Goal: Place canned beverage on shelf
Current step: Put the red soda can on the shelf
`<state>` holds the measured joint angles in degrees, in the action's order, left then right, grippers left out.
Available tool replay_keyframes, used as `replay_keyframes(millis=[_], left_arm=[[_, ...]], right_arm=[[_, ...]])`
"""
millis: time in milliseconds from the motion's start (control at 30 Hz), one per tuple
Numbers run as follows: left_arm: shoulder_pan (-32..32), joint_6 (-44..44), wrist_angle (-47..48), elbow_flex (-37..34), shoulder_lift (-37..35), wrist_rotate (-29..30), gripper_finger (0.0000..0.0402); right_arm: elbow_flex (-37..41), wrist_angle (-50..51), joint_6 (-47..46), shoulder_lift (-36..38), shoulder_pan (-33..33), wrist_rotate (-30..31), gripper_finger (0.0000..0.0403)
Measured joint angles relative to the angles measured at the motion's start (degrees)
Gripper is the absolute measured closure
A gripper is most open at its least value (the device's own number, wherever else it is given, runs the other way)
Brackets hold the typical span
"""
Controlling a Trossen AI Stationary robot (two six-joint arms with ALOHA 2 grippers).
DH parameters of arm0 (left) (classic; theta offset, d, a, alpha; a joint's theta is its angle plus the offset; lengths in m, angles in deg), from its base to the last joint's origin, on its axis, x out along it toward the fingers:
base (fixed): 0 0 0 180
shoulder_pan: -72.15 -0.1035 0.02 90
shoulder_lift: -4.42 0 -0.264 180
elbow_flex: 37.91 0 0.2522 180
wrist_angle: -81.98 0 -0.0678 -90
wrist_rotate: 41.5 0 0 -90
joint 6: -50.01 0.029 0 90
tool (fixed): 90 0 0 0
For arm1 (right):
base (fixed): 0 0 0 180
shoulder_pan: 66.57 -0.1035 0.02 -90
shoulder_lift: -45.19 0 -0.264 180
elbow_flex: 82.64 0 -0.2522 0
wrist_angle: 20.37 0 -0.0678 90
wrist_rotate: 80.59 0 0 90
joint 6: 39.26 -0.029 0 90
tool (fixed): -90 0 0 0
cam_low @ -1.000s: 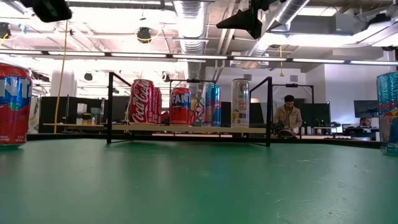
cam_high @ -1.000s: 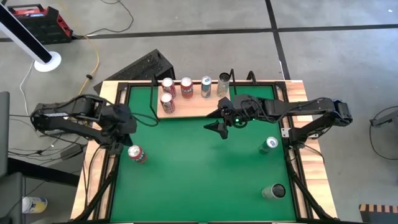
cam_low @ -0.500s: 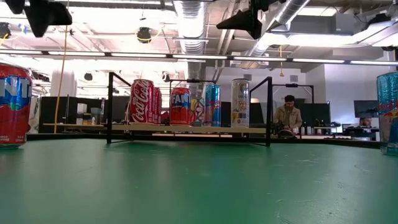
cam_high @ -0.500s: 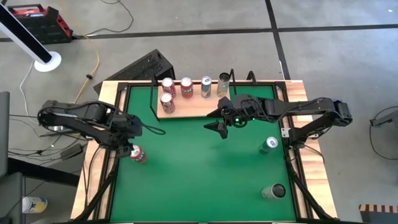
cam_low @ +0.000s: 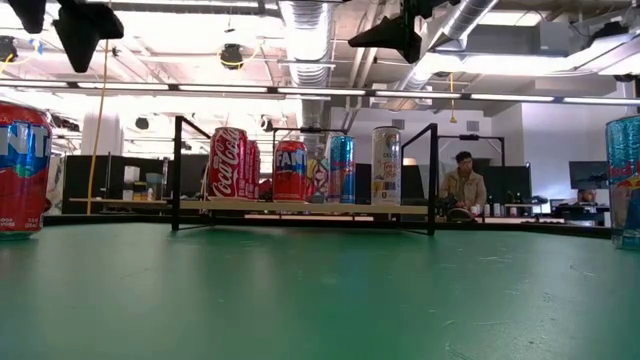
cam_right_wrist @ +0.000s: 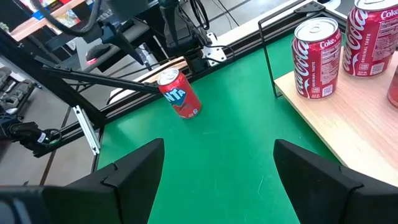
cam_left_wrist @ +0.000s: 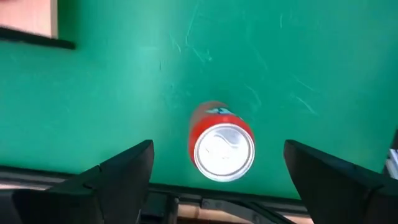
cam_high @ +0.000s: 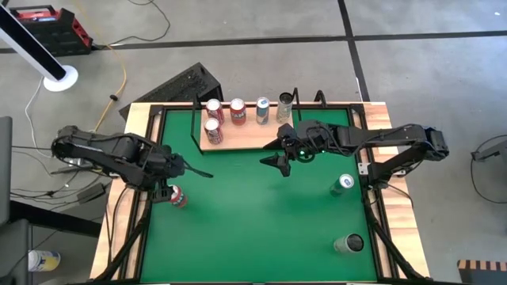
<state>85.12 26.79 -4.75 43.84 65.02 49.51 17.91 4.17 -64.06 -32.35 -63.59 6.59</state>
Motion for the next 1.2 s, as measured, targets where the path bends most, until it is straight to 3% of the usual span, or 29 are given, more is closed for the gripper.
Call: replay_keyframes(millis=[167, 533, 1200], left_arm=[[4.2, -1.6, -2.8, -3.0, -1.7, 4.1, 0.0058], [8.3, -8.9, -10.8, -15.5, -7.3, 4.2, 0.0058], [10.7, -13.0, -16.2, -24.7, -7.4, 3.9, 0.0058]], right_arm=[[0.0, 0.1, 0.8, 0.0, -0.2, -0.1, 0.0077], [0.0, 0.1, 1.5, 0.0, -0.7, -0.1, 0.0077], [0.0, 0.1, 1.3, 0.0, -0.6, -0.1, 0.0077]])
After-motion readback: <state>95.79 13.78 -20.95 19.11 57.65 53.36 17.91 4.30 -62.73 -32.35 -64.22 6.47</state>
